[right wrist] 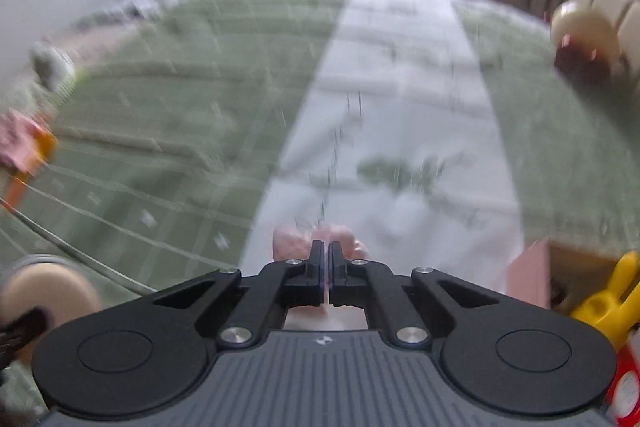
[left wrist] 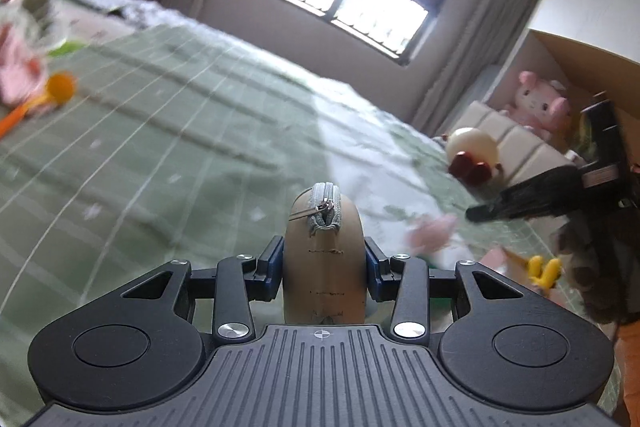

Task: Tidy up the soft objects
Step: 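Grasp the pink fabric scrunchie with the right gripper while the left gripper holds the case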

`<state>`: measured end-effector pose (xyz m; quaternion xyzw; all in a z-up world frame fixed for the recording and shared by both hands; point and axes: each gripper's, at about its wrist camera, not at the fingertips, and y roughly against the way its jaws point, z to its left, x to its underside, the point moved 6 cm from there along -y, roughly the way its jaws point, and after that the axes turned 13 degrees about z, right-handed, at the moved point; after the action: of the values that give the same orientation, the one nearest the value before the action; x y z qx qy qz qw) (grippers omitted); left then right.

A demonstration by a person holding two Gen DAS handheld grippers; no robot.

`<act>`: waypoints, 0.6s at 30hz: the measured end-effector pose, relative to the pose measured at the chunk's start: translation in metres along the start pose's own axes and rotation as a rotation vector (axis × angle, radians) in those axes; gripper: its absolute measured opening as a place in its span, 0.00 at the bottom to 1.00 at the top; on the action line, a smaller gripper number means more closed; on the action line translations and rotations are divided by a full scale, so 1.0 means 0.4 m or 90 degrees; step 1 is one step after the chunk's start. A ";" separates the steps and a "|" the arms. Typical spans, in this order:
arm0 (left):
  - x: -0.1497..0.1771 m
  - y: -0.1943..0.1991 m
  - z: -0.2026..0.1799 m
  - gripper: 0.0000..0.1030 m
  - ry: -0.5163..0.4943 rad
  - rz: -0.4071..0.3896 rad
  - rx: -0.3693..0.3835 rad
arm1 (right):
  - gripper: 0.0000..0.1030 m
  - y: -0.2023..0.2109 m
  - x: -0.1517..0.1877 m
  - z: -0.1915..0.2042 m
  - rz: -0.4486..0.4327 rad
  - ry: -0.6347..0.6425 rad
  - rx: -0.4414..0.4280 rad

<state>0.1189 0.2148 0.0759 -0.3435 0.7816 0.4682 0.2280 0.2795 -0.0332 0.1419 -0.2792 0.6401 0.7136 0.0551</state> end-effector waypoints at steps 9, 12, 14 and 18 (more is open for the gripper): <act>-0.112 -0.059 -0.363 0.43 -0.091 -0.004 0.084 | 0.02 0.320 0.106 -0.301 -0.180 -0.067 -0.099; -0.123 -0.070 -0.417 0.43 -0.086 -0.024 0.072 | 0.02 0.302 0.156 -0.367 -0.163 -0.083 -0.102; -0.114 -0.073 -0.418 0.43 -0.080 -0.027 0.060 | 0.02 0.264 0.169 -0.391 -0.144 -0.096 -0.099; -0.099 -0.077 -0.345 0.43 -0.056 -0.011 0.016 | 0.03 0.172 0.160 -0.367 -0.093 -0.118 -0.136</act>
<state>0.1633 0.0947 0.1481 -0.3263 0.7738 0.4708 0.2703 0.2442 -0.2017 0.1690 -0.2622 0.5309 0.7944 0.1353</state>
